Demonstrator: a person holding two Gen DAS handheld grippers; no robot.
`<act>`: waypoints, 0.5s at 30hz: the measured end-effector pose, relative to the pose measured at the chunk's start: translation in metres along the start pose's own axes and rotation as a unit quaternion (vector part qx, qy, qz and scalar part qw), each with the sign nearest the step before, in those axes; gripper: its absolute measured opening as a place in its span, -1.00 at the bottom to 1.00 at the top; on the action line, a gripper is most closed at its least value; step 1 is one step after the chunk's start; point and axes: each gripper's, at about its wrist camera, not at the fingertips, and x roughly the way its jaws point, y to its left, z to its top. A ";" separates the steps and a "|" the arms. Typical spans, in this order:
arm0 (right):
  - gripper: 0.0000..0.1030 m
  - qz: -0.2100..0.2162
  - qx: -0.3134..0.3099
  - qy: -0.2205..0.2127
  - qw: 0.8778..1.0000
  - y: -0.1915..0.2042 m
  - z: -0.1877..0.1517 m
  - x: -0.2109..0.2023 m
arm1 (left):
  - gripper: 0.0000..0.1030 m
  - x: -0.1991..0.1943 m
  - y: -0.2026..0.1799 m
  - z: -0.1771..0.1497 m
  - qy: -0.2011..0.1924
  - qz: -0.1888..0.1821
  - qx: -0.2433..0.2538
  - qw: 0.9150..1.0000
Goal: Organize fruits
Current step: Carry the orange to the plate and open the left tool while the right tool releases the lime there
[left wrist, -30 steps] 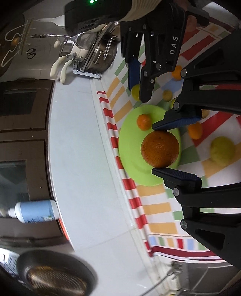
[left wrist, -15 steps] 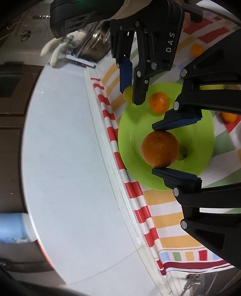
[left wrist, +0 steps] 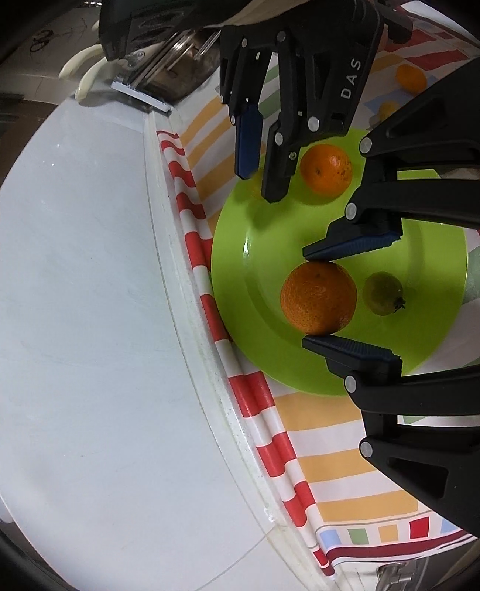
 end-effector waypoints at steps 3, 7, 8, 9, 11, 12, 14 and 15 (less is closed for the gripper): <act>-0.33 0.001 0.002 -0.001 1.000 0.000 -0.001 -0.001 | -0.11 -0.005 -0.003 -0.001 -0.012 0.015 0.005 1.000; -0.30 -0.008 -0.003 -0.016 1.000 0.001 -0.004 -0.014 | -0.10 -0.020 -0.007 -0.001 -0.025 0.021 0.006 0.999; -0.30 -0.008 -0.002 -0.022 1.000 0.001 -0.005 -0.019 | -0.10 -0.026 -0.008 -0.003 -0.027 0.022 0.004 0.999; -0.30 -0.010 0.000 -0.030 1.000 0.002 -0.007 -0.026 | -0.10 -0.032 -0.009 -0.004 -0.029 0.026 0.003 0.999; -0.30 -0.016 0.000 -0.046 0.999 0.003 -0.010 -0.041 | -0.10 -0.046 -0.013 -0.010 -0.037 0.035 0.006 0.999; -0.30 -0.021 -0.001 -0.058 0.998 0.004 -0.013 -0.050 | -0.07 -0.054 -0.016 -0.013 -0.044 0.043 0.005 0.998; -0.30 -0.029 -0.003 -0.075 0.997 0.007 -0.019 -0.069 | -0.04 -0.068 -0.019 -0.019 -0.054 0.059 0.001 0.997; -0.30 -0.028 -0.001 -0.082 0.996 0.007 -0.022 -0.076 | -0.03 -0.075 -0.021 -0.023 -0.061 0.058 -0.002 0.996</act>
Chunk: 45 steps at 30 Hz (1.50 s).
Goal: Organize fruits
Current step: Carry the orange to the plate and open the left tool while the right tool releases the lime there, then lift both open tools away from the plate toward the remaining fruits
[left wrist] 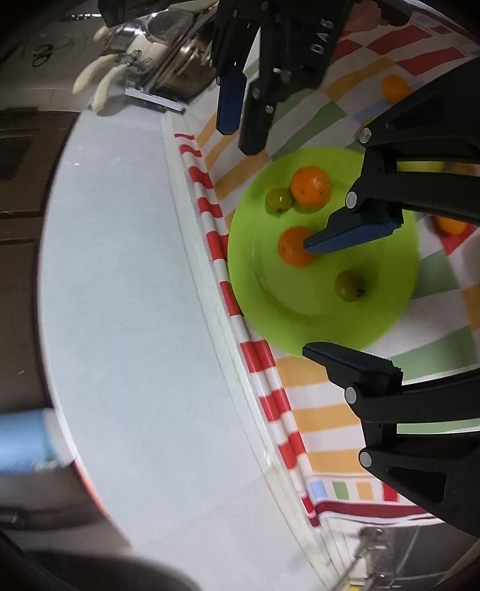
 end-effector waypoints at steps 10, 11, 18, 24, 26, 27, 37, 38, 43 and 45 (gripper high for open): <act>-0.30 -0.022 0.010 -0.057 0.998 0.010 -0.031 -0.080 | 0.02 -0.075 -0.019 -0.032 -0.053 0.002 -0.003 0.999; -0.30 -0.025 0.012 -0.060 0.998 0.012 -0.036 -0.087 | 0.04 -0.083 -0.022 -0.035 -0.058 0.002 -0.002 0.998; -0.30 -0.041 0.033 -0.069 0.996 0.018 -0.067 -0.121 | 0.09 -0.116 -0.036 -0.062 -0.069 0.003 0.002 0.998; -0.30 -0.048 0.040 -0.063 0.996 0.019 -0.097 -0.137 | 0.09 -0.129 -0.049 -0.091 -0.067 0.002 0.004 0.998; -0.30 -0.048 0.042 -0.057 0.996 0.019 -0.106 -0.139 | 0.09 -0.129 -0.052 -0.101 -0.066 0.002 0.005 0.998; -0.30 -0.046 0.045 -0.053 0.996 0.018 -0.110 -0.139 | 0.09 -0.129 -0.054 -0.105 -0.065 0.002 0.005 0.998; -0.30 -0.061 0.034 -0.027 0.997 0.022 -0.147 -0.136 | 0.09 -0.117 -0.077 -0.137 -0.055 0.002 0.050 0.997; -0.30 -0.062 0.033 -0.023 0.997 0.021 -0.150 -0.135 | 0.09 -0.116 -0.079 -0.138 -0.053 0.000 0.054 0.997; -0.30 -0.056 0.040 0.004 0.998 0.016 -0.166 -0.123 | 0.09 -0.106 -0.090 -0.148 -0.048 -0.012 0.075 0.996; -0.30 -0.051 0.042 0.017 0.998 0.014 -0.171 -0.116 | 0.09 -0.098 -0.094 -0.151 -0.039 -0.020 0.082 0.996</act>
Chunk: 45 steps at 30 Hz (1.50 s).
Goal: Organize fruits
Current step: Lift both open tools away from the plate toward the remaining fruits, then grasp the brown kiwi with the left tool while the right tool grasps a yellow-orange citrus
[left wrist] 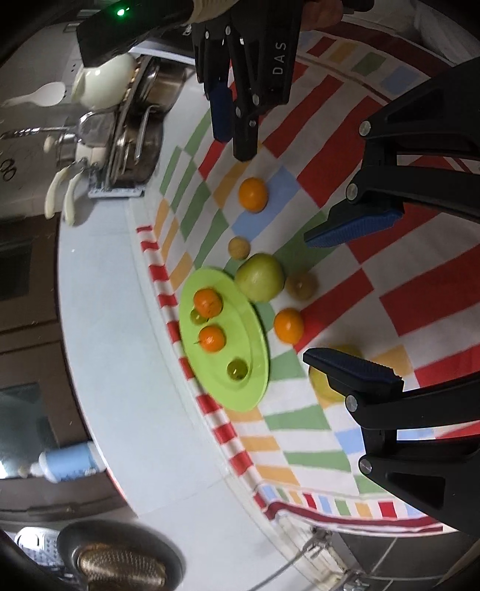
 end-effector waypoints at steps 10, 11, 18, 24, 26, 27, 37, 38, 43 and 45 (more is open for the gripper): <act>-0.30 0.013 -0.007 0.030 0.999 0.000 -0.006 0.028 | -0.01 0.041 -0.009 0.001 0.037 -0.014 0.024 0.999; -0.30 0.013 -0.010 0.033 0.999 -0.001 -0.005 0.031 | -0.02 0.046 -0.008 0.003 0.041 -0.018 0.020 0.999; -0.30 0.016 -0.014 0.052 0.998 -0.008 0.003 0.052 | -0.13 0.071 -0.001 0.012 0.073 -0.040 -0.009 0.996; -0.30 0.033 -0.002 0.073 0.997 -0.012 0.007 0.069 | -0.23 0.086 0.003 0.016 0.087 -0.054 -0.021 0.995; -0.30 0.035 -0.002 0.077 0.996 -0.011 0.008 0.072 | -0.25 0.091 0.005 0.018 0.093 -0.057 -0.029 0.994; -0.30 0.034 -0.002 0.077 0.996 -0.010 0.008 0.073 | -0.28 0.093 0.006 0.018 0.095 -0.058 -0.032 0.993; -0.31 0.036 0.003 0.064 0.997 -0.009 0.016 0.076 | -0.46 0.100 0.010 0.022 0.100 -0.064 -0.046 0.992; -0.31 0.035 0.001 0.062 0.997 -0.009 0.016 0.076 | -0.46 0.099 0.011 0.021 0.100 -0.063 -0.046 0.992; -0.32 0.038 0.001 0.057 0.998 -0.008 0.015 0.075 | -0.46 0.094 0.010 0.020 0.098 -0.062 -0.045 0.992; -0.32 0.039 0.001 0.055 0.998 -0.008 0.014 0.073 | -0.46 0.091 0.010 0.020 0.096 -0.058 -0.045 0.993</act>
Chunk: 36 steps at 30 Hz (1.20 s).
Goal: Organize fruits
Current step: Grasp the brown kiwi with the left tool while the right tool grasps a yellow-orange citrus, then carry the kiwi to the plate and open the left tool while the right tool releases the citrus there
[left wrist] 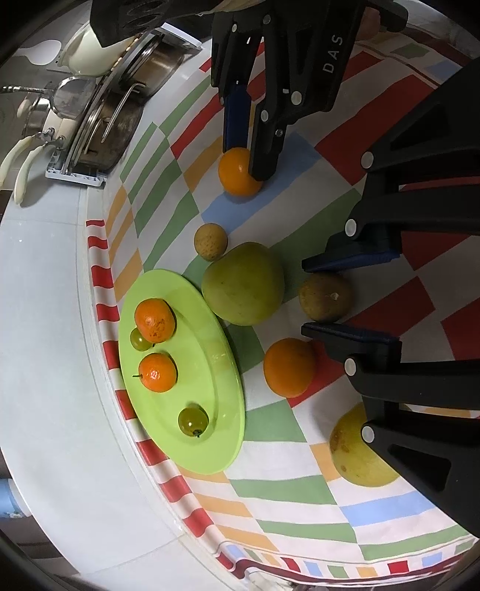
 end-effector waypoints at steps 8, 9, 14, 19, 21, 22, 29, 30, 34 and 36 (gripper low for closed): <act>-0.33 0.001 0.005 -0.010 1.000 0.004 -0.005 -0.013 | -0.46 -0.017 -0.001 -0.003 -0.015 0.001 -0.009 1.000; -0.33 -0.001 0.004 -0.012 1.000 0.005 -0.005 -0.015 | -0.46 -0.019 -0.002 -0.003 -0.016 0.001 -0.009 1.000; -0.33 -0.003 0.000 -0.021 1.000 0.007 -0.006 -0.024 | -0.46 -0.026 -0.001 -0.004 -0.024 0.002 -0.012 1.000; -0.34 -0.002 -0.003 -0.034 0.999 0.010 -0.004 -0.036 | -0.46 -0.039 0.000 0.000 -0.036 0.005 -0.016 0.999; -0.34 -0.001 -0.005 -0.042 0.999 0.012 -0.001 -0.042 | -0.46 -0.045 0.000 0.001 -0.042 0.005 -0.017 0.999; -0.34 -0.001 -0.006 -0.044 0.999 0.013 0.000 -0.044 | -0.46 -0.049 0.000 0.003 -0.047 0.005 -0.017 0.999; -0.34 0.006 -0.013 -0.074 0.997 0.020 0.012 -0.062 | -0.46 -0.070 0.002 0.013 -0.076 0.012 -0.015 0.997; -0.34 0.008 -0.015 -0.080 0.997 0.021 0.015 -0.065 | -0.46 -0.073 0.003 0.016 -0.080 0.011 -0.014 0.997; -0.34 0.013 -0.019 -0.101 0.995 0.025 0.027 -0.074 | -0.46 -0.084 0.009 0.026 -0.100 0.011 -0.017 0.995; -0.33 0.021 -0.019 -0.110 0.994 0.027 0.035 -0.077 | -0.46 -0.088 0.012 0.032 -0.111 0.021 -0.013 0.994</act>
